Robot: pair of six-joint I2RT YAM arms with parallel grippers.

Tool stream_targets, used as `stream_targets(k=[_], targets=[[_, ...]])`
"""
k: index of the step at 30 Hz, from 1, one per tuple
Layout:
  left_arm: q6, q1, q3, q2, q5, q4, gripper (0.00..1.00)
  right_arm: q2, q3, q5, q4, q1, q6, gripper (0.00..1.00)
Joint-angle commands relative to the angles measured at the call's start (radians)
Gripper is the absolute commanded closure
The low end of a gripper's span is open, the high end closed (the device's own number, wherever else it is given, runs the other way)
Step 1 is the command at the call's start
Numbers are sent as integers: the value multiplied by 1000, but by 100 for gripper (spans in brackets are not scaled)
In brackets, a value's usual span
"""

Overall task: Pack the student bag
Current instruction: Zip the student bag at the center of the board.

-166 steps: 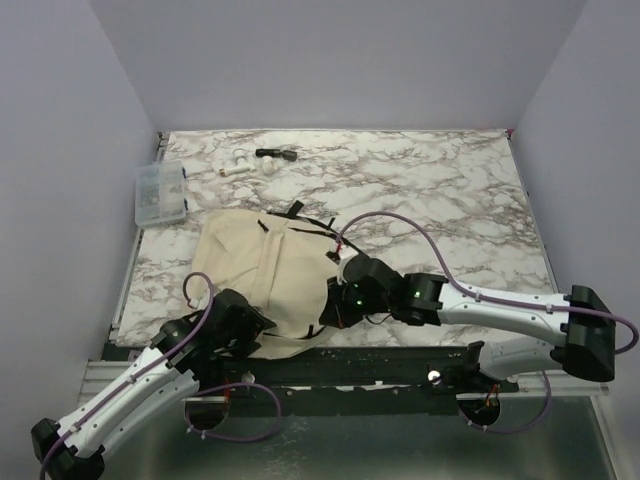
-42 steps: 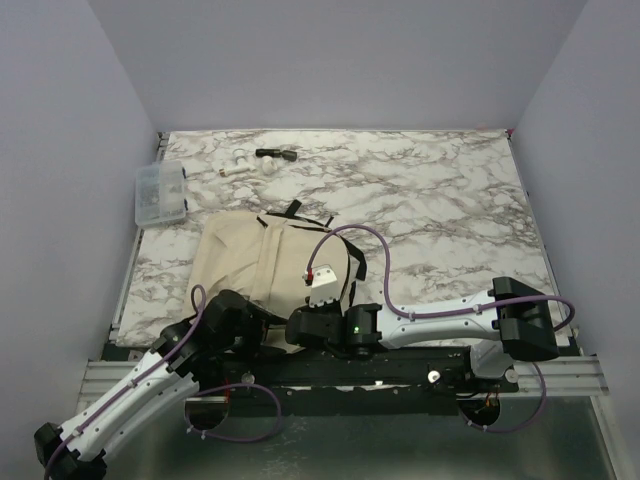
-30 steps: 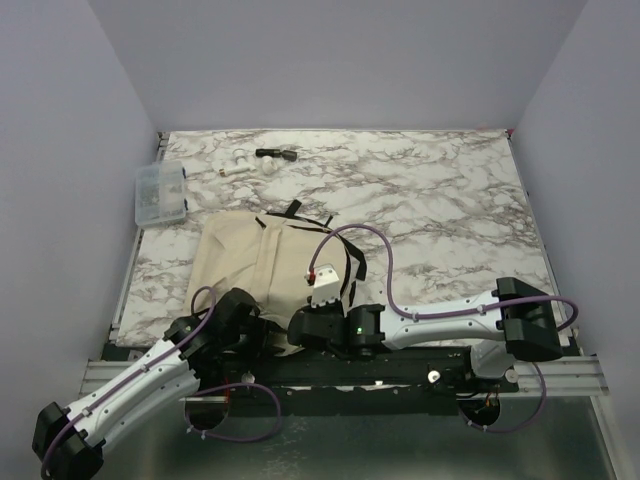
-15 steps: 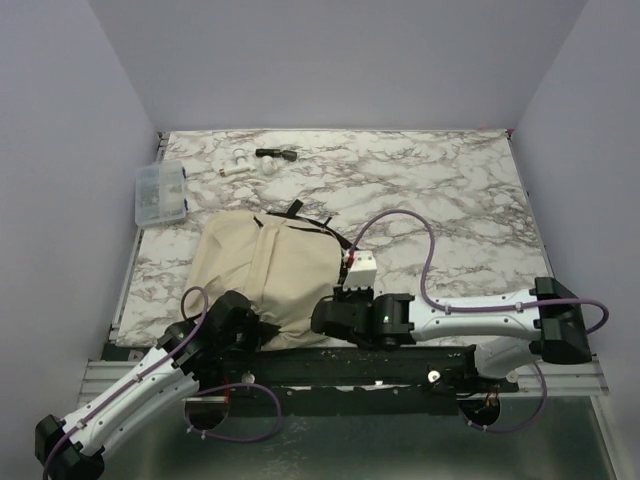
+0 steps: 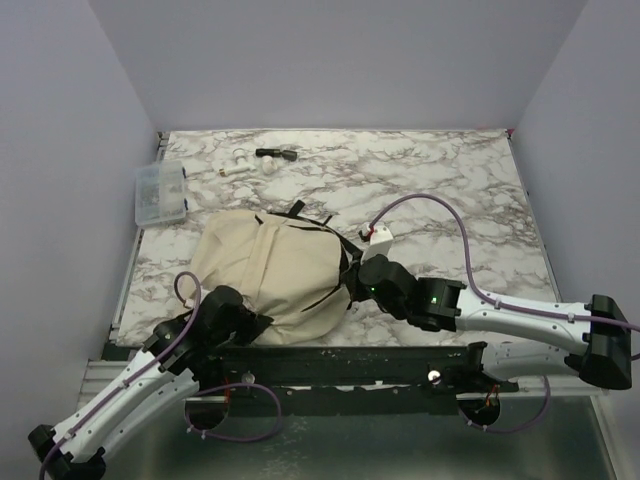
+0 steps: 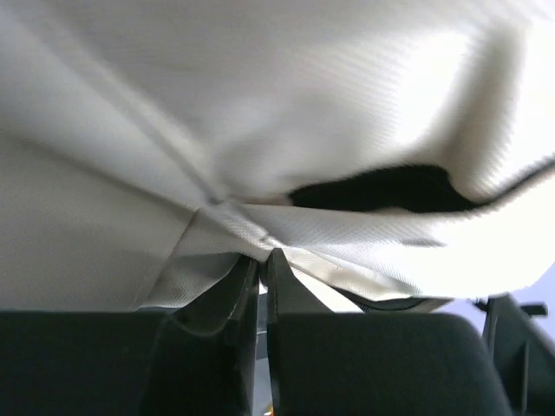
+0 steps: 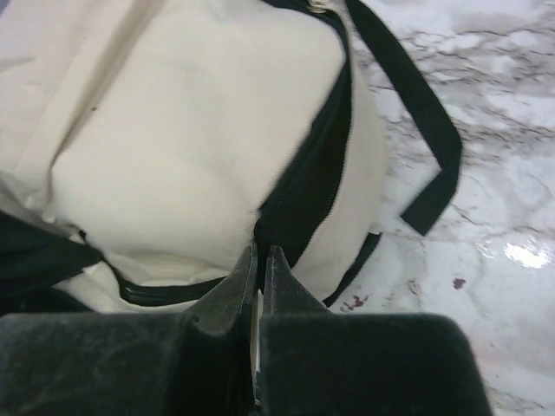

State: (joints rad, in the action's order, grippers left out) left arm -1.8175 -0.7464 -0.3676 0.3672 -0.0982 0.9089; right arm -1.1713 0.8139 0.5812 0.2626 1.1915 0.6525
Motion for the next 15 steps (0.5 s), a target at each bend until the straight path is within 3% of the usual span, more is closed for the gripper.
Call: stream_targets(k=[1, 3, 5, 8, 11, 15], targets=[[489, 8, -47, -78, 4, -191, 72, 0, 31, -245, -114, -13, -84, 100], [604, 9, -54, -113, 75, -286, 46, -11, 34, -292, -94, -13, -36, 100], [711, 8, -67, -117, 164, -379, 32, -6, 18, -314, -97, -13, 6, 100], [844, 7, -124, -40, 293, -446, 28, 5, 17, -328, -81, -13, 47, 100], [976, -31, -213, 140, 349, -443, 29, 20, 35, -308, -44, -13, 80, 100], [1106, -227, -342, 306, 113, -423, 29, 34, 65, -274, 5, -16, 114, 100]])
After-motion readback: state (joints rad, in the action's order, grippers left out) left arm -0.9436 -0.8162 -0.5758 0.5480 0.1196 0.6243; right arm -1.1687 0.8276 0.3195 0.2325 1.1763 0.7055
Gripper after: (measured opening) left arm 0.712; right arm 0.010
